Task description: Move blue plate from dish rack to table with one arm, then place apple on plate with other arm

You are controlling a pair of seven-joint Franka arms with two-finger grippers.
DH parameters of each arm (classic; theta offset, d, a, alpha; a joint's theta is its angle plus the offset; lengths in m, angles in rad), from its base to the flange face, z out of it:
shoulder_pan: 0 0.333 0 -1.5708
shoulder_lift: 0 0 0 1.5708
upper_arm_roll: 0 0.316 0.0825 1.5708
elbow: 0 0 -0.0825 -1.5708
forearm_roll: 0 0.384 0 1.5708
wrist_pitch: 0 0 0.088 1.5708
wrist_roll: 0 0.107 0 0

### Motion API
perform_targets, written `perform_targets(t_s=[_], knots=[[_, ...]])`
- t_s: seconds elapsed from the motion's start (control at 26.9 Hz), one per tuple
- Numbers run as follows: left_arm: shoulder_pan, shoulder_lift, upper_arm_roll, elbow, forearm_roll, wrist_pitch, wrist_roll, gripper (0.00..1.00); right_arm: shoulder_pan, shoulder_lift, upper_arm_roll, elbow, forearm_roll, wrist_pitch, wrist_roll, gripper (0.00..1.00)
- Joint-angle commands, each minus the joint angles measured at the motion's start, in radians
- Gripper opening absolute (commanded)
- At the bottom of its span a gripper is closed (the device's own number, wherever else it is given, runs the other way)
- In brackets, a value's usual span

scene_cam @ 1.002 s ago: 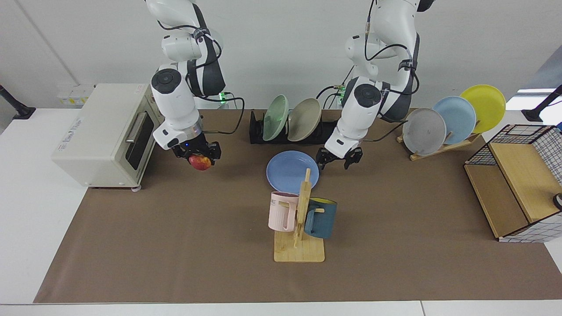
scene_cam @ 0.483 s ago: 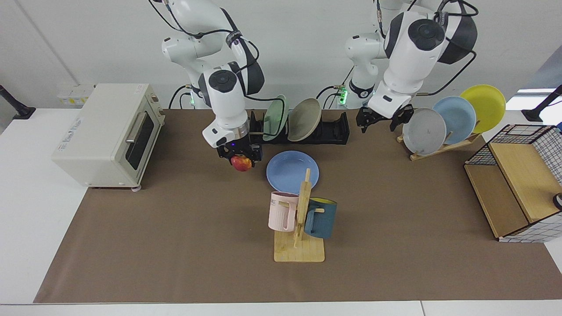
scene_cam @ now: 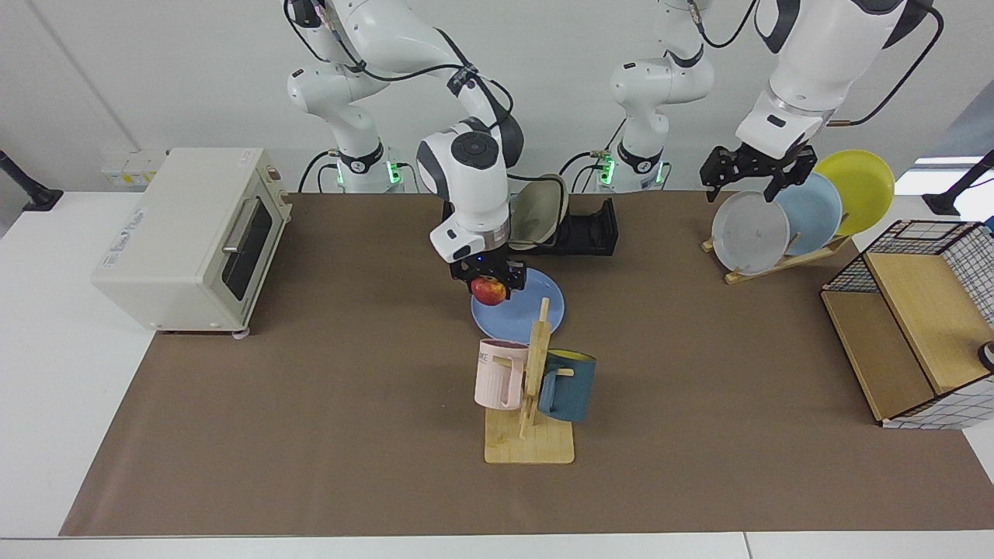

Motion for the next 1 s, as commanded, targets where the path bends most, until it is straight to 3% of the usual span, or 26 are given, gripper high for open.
perform_targets(t_s=[0.0, 0.33, 0.45, 0.48, 0.52, 0.59, 0.63, 0.82, 0.97], knots=[[0.037, -0.014, 0.005, -0.017, 0.01, -0.004, 0.025, 1.0, 0.021, 0.077, -0.005, 0.035, 0.016, 0.089, 0.032, 0.18], [0.025, -0.019, 0.008, -0.022, 0.013, -0.01, 0.028, 1.0, 0.044, 0.111, -0.003, -0.005, 0.016, 0.159, 0.069, 0.21], [0.023, -0.026, 0.012, -0.026, 0.013, -0.009, 0.048, 1.0, 0.047, 0.118, -0.002, -0.012, 0.071, 0.19, 0.067, 0.24], [0.023, -0.027, 0.014, -0.03, 0.013, -0.009, 0.06, 1.0, 0.054, 0.118, -0.002, -0.012, 0.099, 0.198, 0.067, 0.28], [0.023, -0.028, 0.015, -0.031, 0.013, -0.01, 0.068, 1.0, 0.058, 0.12, -0.002, -0.011, 0.119, 0.202, 0.066, 0.4], [0.023, -0.031, 0.022, -0.031, 0.013, -0.009, 0.071, 1.0, 0.057, 0.122, -0.002, -0.011, 0.151, 0.21, 0.069, 0.95], [0.02, -0.033, 0.023, -0.031, 0.013, -0.009, 0.071, 1.0, 0.058, 0.122, -0.003, -0.011, 0.163, 0.212, 0.067, 1.0], [0.003, -0.033, 0.045, -0.031, 0.013, -0.006, 0.071, 1.0, 0.052, 0.106, -0.005, -0.002, 0.166, 0.189, 0.061, 1.0], [0.005, -0.031, 0.045, -0.031, 0.013, -0.006, 0.07, 1.0, 0.031, 0.063, -0.014, 0.012, 0.15, 0.105, 0.046, 1.0]])
